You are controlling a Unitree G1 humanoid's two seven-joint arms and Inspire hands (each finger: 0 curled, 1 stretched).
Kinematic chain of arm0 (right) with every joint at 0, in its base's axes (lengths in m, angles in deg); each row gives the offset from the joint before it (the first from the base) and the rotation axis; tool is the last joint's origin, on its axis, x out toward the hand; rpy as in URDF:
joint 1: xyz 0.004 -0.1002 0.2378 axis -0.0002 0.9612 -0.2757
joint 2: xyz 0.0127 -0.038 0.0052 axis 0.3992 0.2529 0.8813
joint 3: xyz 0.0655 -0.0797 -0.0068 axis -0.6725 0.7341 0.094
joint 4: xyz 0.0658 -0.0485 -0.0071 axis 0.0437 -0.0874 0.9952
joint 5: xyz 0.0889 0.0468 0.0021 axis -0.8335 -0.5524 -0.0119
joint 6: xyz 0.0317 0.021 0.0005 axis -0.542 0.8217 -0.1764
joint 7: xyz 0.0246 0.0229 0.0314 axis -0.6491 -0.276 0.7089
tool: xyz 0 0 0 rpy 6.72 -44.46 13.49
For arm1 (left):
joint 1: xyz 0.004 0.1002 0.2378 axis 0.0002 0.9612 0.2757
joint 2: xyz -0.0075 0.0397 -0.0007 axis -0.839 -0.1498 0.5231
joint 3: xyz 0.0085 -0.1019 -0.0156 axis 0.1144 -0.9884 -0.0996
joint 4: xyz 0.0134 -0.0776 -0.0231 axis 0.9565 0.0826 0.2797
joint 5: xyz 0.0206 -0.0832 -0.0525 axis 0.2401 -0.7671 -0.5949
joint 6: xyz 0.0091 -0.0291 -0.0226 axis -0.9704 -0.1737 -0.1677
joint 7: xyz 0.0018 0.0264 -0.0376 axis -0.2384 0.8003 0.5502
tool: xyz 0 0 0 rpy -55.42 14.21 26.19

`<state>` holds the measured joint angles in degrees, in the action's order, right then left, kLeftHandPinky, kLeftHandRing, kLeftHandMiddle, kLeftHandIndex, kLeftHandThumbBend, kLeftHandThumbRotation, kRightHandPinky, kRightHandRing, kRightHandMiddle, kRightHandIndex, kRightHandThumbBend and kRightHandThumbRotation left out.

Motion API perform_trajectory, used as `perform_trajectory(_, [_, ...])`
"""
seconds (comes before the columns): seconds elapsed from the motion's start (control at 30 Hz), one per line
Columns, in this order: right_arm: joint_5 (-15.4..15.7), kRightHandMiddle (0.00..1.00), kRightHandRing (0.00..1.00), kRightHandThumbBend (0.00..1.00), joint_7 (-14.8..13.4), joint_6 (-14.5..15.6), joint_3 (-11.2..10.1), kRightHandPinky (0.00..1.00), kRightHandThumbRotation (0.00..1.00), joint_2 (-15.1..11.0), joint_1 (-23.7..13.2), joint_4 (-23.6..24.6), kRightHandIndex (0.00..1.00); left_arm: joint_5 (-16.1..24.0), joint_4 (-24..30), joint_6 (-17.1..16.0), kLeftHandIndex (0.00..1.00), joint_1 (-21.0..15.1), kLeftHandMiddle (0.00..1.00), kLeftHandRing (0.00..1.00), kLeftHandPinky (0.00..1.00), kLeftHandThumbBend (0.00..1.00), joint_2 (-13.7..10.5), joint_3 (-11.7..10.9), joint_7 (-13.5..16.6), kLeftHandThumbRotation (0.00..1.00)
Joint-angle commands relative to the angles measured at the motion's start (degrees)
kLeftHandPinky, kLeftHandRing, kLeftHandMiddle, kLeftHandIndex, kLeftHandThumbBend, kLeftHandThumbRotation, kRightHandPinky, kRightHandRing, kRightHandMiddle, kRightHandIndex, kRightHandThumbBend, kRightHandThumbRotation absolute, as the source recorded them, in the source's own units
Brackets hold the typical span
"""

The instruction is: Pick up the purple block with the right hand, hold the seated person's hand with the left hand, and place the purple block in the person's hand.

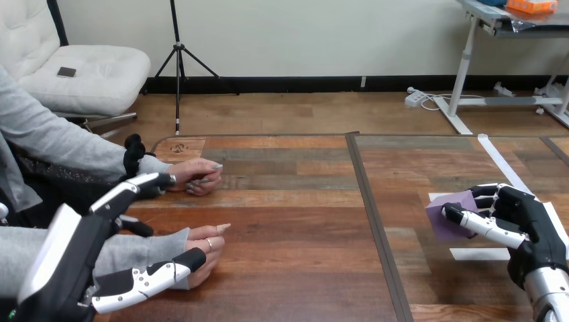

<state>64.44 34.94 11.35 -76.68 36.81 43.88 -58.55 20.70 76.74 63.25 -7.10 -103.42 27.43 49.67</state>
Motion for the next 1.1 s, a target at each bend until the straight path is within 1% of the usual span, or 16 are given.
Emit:
perform_trajectory(0.0, [0.16,0.40,0.36,0.90,-0.50,-0.44,-0.47,0.32,0.00,-0.79,-2.67,1.98,0.41,4.21,3.72,0.08,0.82,-2.39,0.88,0.85,0.60,0.91,-1.83,-1.52,1.96,0.28])
perform_trajectory(0.1, [0.67,0.40,0.36,0.90,-0.72,-0.56,-0.24,0.32,0.00,-1.14,-2.69,1.97,0.41,7.33,4.08,-0.35,0.81,-2.62,0.87,0.84,0.58,0.96,-2.21,-2.15,3.22,0.29])
perform_trajectory(0.2, [0.90,0.40,0.36,0.89,-0.60,-0.71,-0.28,0.32,0.00,-1.32,-2.71,2.07,0.42,9.70,4.41,-0.31,0.81,-2.83,0.87,0.83,0.57,0.98,-2.51,-2.64,4.23,0.30])
perform_trajectory(0.27, [1.06,0.41,0.36,0.89,-0.66,-0.75,-0.27,0.32,0.00,-1.38,-2.72,2.16,0.42,10.90,4.59,-0.15,0.81,-2.93,0.86,0.83,0.57,0.99,-2.67,-2.85,4.71,0.30])
perform_trajectory(0.37, [1.59,0.41,0.36,0.89,-1.46,-0.54,-0.06,0.32,0.00,-1.53,-2.77,2.31,0.42,12.76,4.11,-0.74,0.80,-3.42,0.85,0.82,0.57,0.99,-3.12,-3.13,5.81,0.32])
perform_trajectory(0.47, [1.69,0.41,0.36,0.90,-1.85,-0.11,-0.14,0.31,0.00,-1.58,-2.93,2.31,0.42,15.29,3.04,-1.89,0.80,-4.07,0.84,0.81,0.57,1.00,-3.87,-3.35,7.55,0.34])
perform_trajectory(0.57, [1.44,0.41,0.36,0.89,-1.24,-0.19,-0.39,0.31,0.00,-1.66,-3.04,2.14,0.42,17.67,2.42,-1.88,0.80,-4.43,0.83,0.80,0.57,1.00,-4.83,-3.39,8.58,0.36])
perform_trajectory(0.8, [1.57,0.41,0.36,0.89,-1.06,-0.39,-0.43,0.31,0.00,-2.05,-3.24,1.78,0.42,21.83,1.87,0.17,0.80,-5.04,0.82,0.79,0.58,1.00,-7.58,-3.19,8.04,0.41])
perform_trajectory(1.0, [1.17,0.41,0.37,0.89,-0.59,-0.17,-0.69,0.32,0.00,-2.02,-3.32,2.16,0.42,22.65,1.53,1.66,0.82,-5.54,0.84,0.80,0.60,1.00,-9.30,-2.72,6.68,0.44])
perform_trajectory(1.07, [1.10,0.41,0.37,0.89,-0.46,-0.27,-0.76,0.32,0.00,-2.04,-3.37,2.16,0.42,23.14,1.26,2.00,0.83,-5.90,0.85,0.80,0.60,1.00,-10.45,-2.47,5.83,0.44])
